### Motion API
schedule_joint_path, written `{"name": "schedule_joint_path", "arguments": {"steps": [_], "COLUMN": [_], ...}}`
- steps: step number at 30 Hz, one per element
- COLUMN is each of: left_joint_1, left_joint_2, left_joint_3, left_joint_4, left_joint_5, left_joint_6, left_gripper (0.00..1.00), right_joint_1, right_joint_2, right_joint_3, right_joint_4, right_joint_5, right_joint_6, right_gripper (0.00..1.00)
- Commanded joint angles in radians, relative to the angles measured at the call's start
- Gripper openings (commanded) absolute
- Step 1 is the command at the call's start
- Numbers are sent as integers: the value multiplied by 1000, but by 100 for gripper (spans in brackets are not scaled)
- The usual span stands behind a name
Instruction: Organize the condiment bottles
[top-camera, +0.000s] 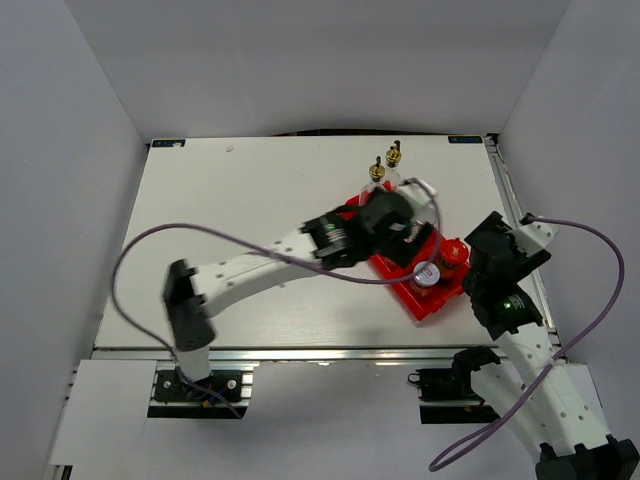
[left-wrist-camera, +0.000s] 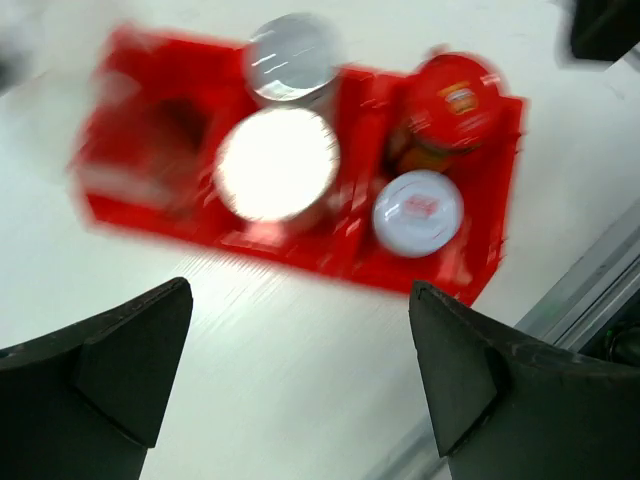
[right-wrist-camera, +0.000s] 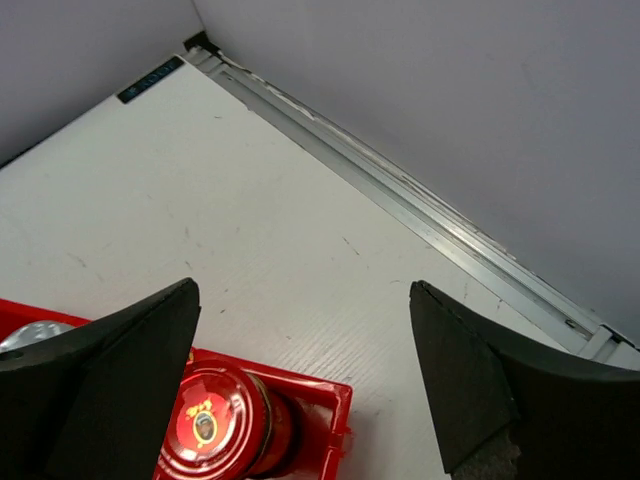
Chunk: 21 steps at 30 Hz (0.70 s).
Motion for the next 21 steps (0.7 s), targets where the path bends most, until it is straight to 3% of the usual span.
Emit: {"name": "schedule_joint_path", "arguments": {"steps": [1, 3, 5, 7, 8, 11, 14, 21], "left_joint_1": [90, 278, 445, 547, 646, 787, 809, 820], "left_joint_2": [-309, -430, -634, -852, -924, -1157, -1210, -1086], "left_joint_3": [-241, -388, -637, -854, -918, -1095, -1119, -1073], "left_joint_4": [79, 123, 214, 286, 310, 378, 372, 349], "left_joint_5": [-202, -193, -326, -407, -414, -495, -527, -491], "left_joint_6": [-113, -221, -306, -349, -377, -389, -394, -397], "left_gripper": [98, 98, 98, 98, 98, 98, 98, 98], "right_joint_1": [-69, -149, -218, -253, -255, -256, -258, -258], "right_joint_2": [52, 77, 89, 106, 109, 115, 83, 20], "right_joint_3": [73, 76, 65, 67, 71, 88, 68, 27], "right_joint_4": [-61, -53, -32, -22, -21, -30, 0, 45], "right_joint_5": [-48, -106, -196, -281, -289, -301, -335, -347], "right_joint_6": [43, 43, 36, 26, 16, 19, 9, -1], "right_gripper": [89, 89, 89, 89, 89, 89, 89, 89]}}
